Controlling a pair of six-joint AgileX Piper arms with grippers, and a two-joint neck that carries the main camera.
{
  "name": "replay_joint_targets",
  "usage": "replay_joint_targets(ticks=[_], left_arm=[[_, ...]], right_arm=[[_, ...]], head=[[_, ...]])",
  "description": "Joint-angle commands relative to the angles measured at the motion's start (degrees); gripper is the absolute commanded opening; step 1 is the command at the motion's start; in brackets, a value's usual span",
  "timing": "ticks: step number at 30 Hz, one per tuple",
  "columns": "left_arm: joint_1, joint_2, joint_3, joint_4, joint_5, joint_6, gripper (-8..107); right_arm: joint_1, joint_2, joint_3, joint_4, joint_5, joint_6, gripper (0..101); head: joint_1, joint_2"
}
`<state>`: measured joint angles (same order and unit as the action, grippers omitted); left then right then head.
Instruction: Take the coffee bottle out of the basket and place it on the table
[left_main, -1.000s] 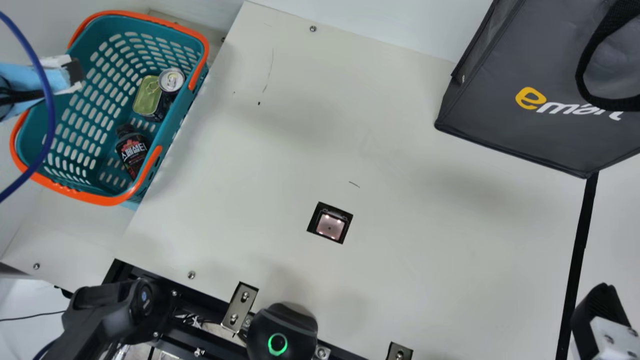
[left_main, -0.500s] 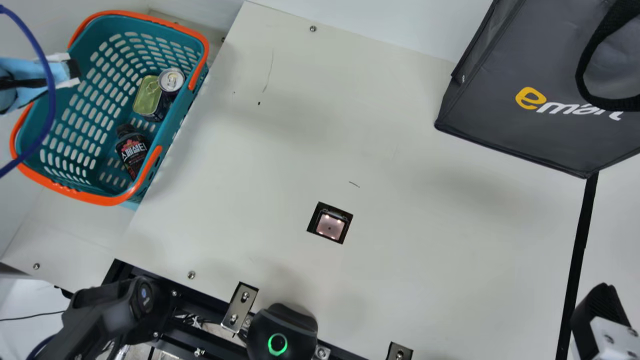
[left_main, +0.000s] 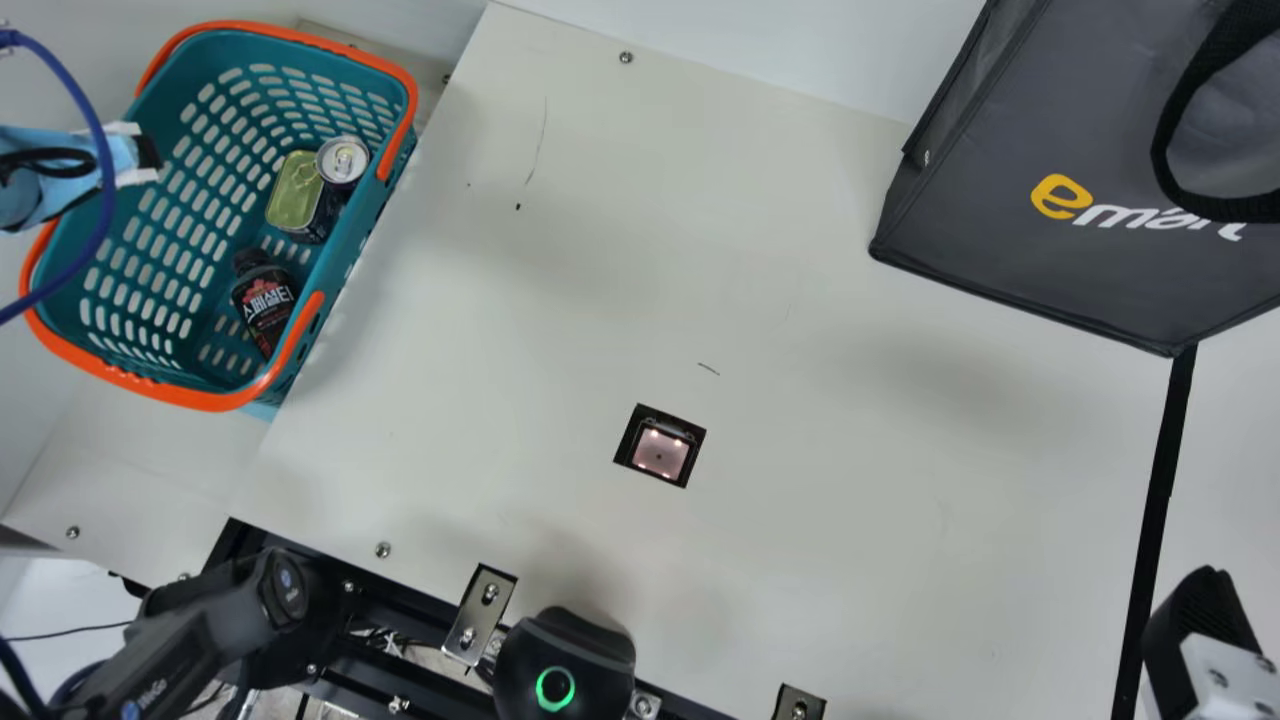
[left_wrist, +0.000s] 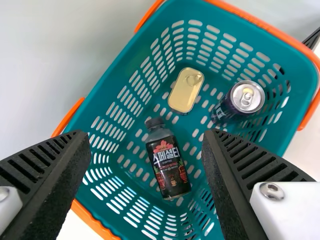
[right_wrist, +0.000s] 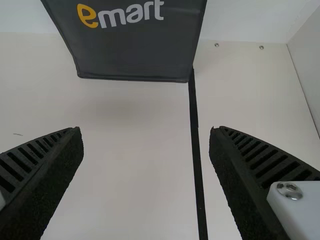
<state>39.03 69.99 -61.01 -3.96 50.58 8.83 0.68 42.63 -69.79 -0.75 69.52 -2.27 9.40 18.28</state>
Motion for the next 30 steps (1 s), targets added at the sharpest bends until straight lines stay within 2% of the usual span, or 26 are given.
replay_joint_targets(ticks=[1,14,30], left_arm=[[0.50,0.83,0.27,-0.35,-0.59,0.88,90],[2.18,6.84,1.77,-1.07,-3.23,3.04,90],[0.35,13.67,2.36,1.91,-7.01,-3.04,90]], right_arm=[[0.00,0.00,0.00,0.00,0.00,0.00,91],[0.00,0.00,0.00,0.00,0.00,0.00,91],[0.00,0.00,0.00,0.00,0.00,0.00,91]], head=[[-1.48,0.14],[-1.48,0.14],[-1.48,0.14]])
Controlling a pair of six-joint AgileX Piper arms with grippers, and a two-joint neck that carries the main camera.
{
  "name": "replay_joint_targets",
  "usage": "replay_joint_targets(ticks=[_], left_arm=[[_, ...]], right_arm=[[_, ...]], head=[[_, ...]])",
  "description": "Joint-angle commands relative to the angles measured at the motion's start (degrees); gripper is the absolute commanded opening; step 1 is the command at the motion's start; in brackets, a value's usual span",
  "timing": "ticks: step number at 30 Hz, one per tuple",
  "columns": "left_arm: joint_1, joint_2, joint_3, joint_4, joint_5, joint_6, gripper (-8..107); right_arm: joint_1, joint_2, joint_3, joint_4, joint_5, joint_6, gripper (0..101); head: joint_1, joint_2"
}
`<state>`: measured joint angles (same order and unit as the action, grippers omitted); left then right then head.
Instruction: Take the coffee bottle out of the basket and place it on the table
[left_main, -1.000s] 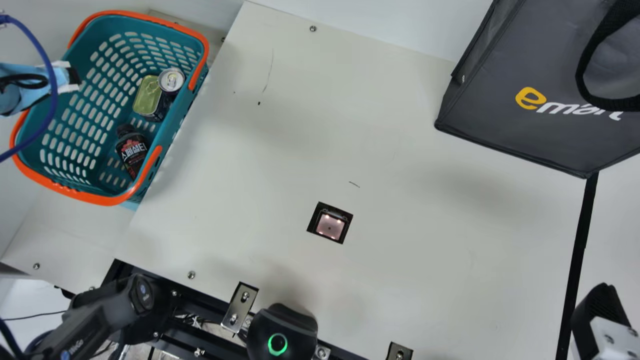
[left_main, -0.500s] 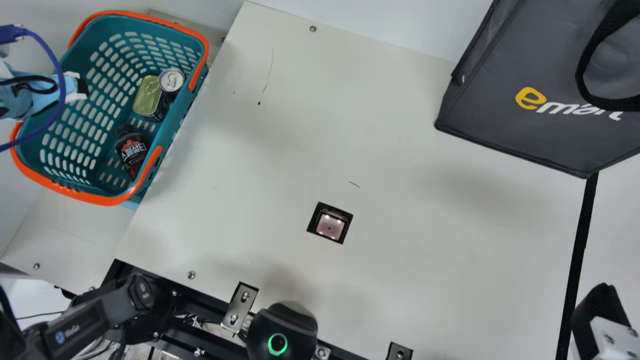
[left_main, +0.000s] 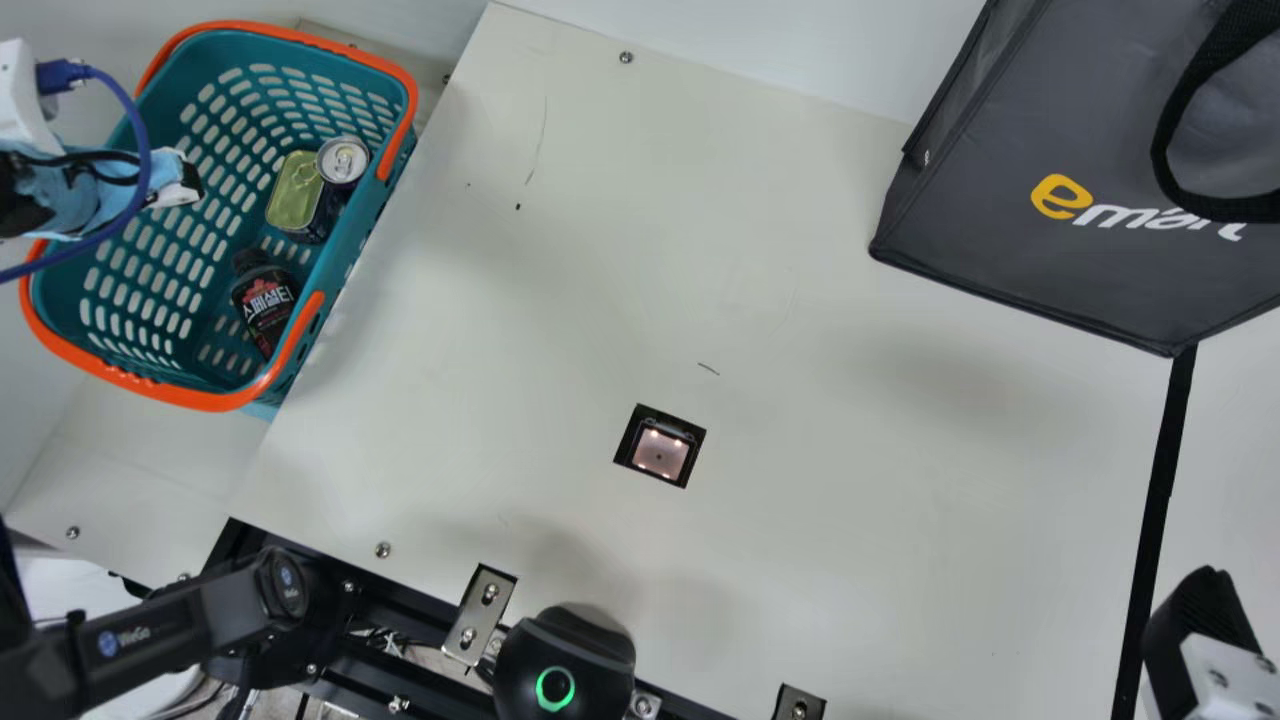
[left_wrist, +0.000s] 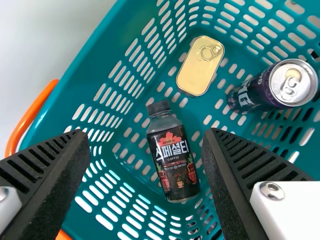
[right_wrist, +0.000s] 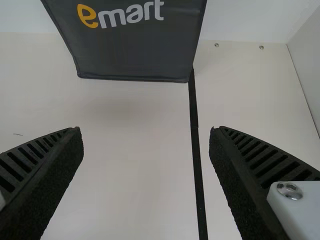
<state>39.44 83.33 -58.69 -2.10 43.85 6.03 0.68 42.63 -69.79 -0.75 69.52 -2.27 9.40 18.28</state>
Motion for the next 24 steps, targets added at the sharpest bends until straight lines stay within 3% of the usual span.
replay_joint_targets(ticks=[1,24], left_arm=[[-0.08,0.75,0.14,0.22,-0.64,-0.52,90],[0.90,10.06,5.05,-0.93,-12.28,0.97,90]], right_arm=[[0.00,0.00,0.00,0.00,0.00,0.00,91],[0.00,0.00,0.00,0.00,0.06,0.00,91]], head=[[-1.48,0.14],[-1.48,0.14]])
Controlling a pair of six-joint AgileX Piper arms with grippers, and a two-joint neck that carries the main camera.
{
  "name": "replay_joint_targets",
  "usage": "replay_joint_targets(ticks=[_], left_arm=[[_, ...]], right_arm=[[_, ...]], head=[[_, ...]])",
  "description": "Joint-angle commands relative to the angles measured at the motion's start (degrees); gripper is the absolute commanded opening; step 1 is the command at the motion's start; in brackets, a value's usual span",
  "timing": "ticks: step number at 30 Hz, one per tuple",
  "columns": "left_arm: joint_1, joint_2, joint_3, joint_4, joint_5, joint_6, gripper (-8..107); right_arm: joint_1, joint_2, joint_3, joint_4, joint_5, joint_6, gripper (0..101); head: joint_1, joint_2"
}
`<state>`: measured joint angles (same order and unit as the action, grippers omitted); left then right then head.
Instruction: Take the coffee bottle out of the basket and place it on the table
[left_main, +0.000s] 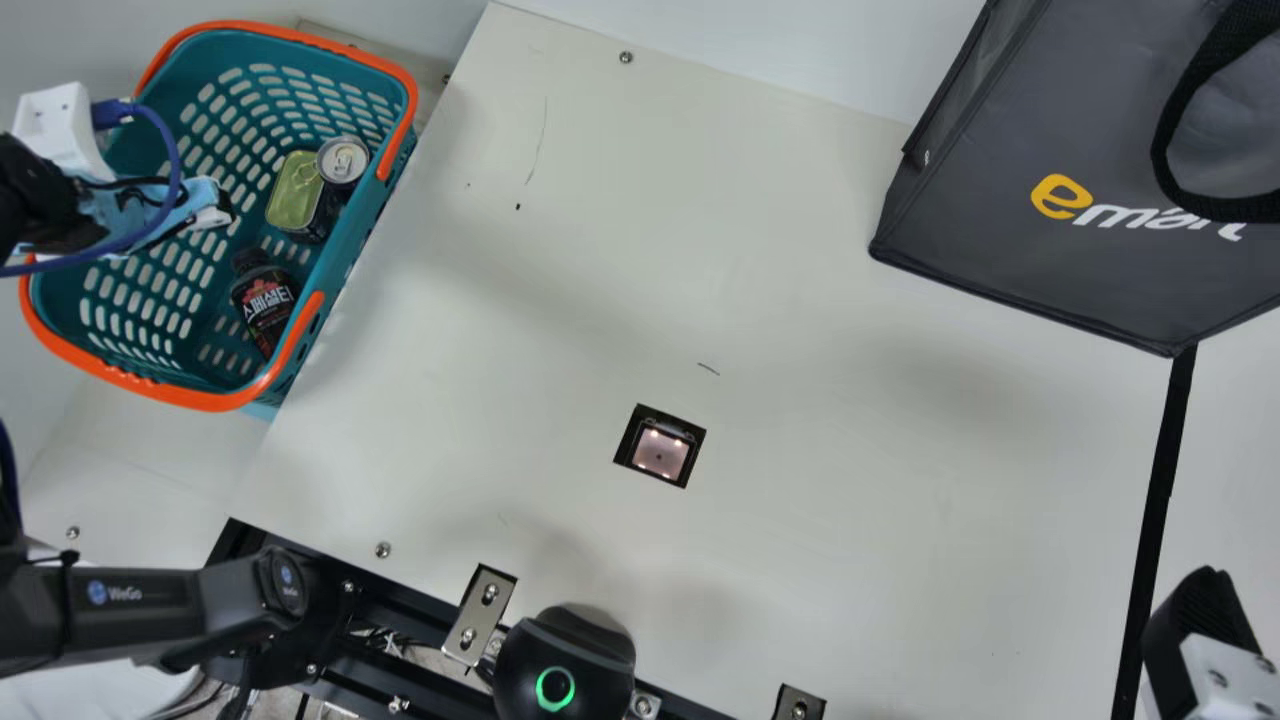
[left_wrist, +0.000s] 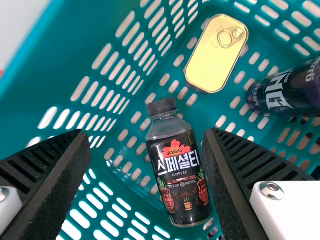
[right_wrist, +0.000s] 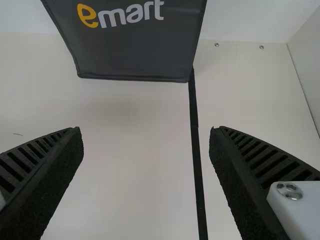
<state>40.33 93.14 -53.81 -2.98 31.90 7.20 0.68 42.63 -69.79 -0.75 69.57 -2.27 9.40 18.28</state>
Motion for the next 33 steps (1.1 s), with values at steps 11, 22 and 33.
replay_joint_targets(ticks=[11,22,33], left_arm=[[-0.80,4.54,1.12,0.32,-4.02,-2.27,90],[-2.00,8.72,1.79,1.11,-7.44,-5.82,90],[-2.34,13.23,1.90,1.79,-11.13,-8.46,90]], right_arm=[[0.00,0.00,0.00,0.00,0.00,0.00,91],[0.00,0.00,0.00,0.00,-0.01,0.00,91],[0.00,0.00,0.00,0.00,-0.01,0.00,91]], head=[[-1.48,0.14],[-1.48,0.14],[-1.48,0.14]])
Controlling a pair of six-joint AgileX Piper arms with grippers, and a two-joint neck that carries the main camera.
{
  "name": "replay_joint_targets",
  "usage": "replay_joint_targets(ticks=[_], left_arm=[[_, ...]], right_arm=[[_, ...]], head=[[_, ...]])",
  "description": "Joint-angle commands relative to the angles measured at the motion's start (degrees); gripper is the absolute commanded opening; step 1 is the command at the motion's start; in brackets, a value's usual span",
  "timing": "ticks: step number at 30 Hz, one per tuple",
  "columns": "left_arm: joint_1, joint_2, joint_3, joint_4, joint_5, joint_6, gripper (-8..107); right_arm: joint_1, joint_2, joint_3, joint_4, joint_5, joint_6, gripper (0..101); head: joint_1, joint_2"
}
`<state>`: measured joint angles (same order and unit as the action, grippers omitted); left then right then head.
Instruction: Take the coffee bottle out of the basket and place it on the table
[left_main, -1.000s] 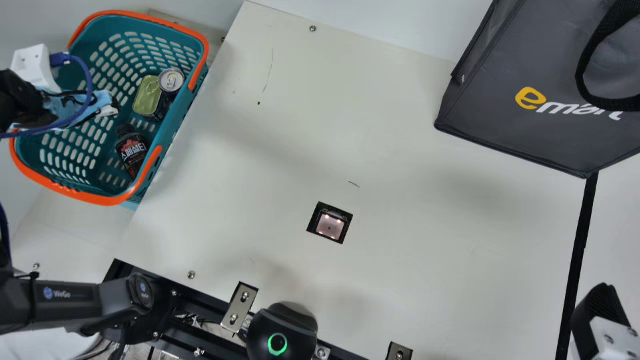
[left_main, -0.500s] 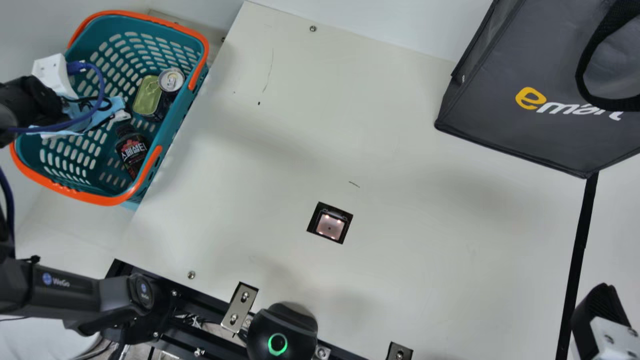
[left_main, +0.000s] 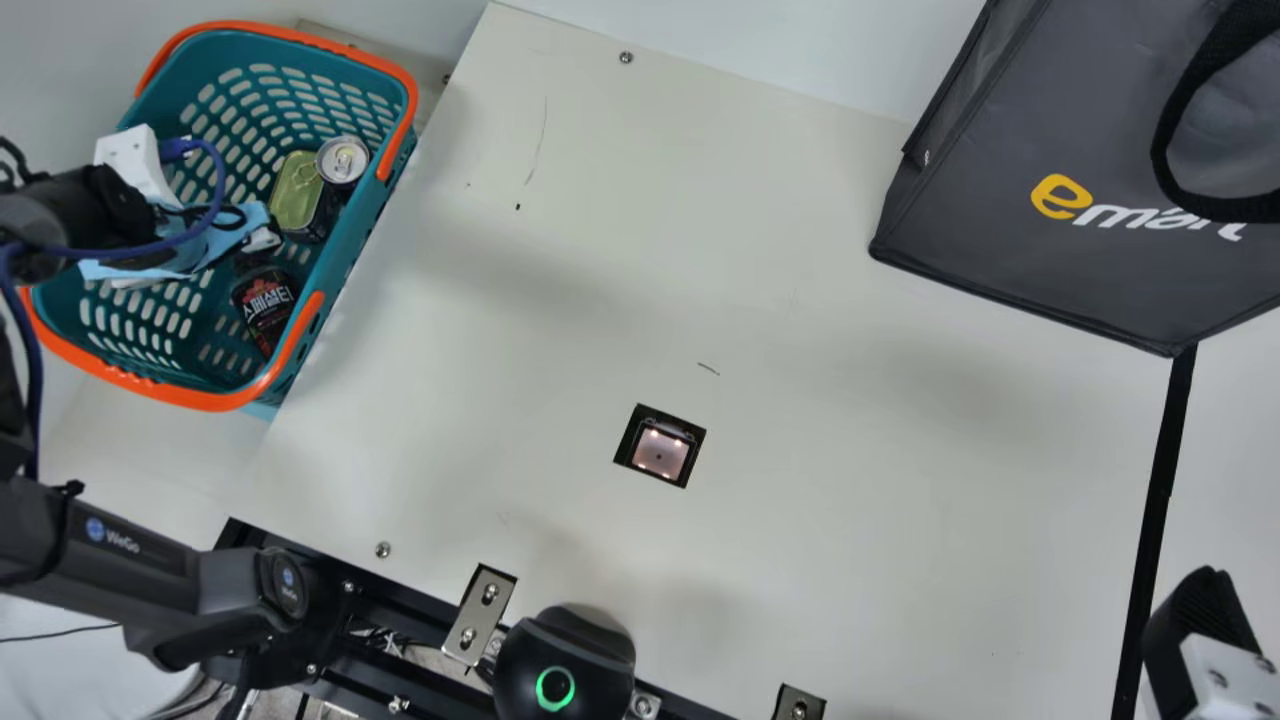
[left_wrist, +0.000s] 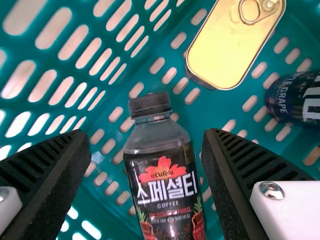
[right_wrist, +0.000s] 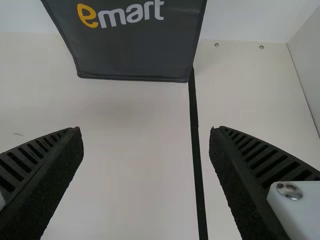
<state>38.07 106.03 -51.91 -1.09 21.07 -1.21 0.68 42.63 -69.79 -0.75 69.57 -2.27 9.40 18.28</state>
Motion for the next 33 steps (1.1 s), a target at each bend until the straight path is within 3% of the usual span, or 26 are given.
replay_joint_targets(ticks=[1,33], left_arm=[[-0.04,0.69,0.03,-0.25,-0.65,-0.01,90],[0.78,9.70,-0.35,-8.22,-8.48,5.01,90]], right_arm=[[0.00,0.00,0.00,0.00,0.00,0.00,91],[0.00,0.00,0.00,0.00,0.00,0.00,91]], head=[[-1.48,0.14],[-1.48,0.14]])
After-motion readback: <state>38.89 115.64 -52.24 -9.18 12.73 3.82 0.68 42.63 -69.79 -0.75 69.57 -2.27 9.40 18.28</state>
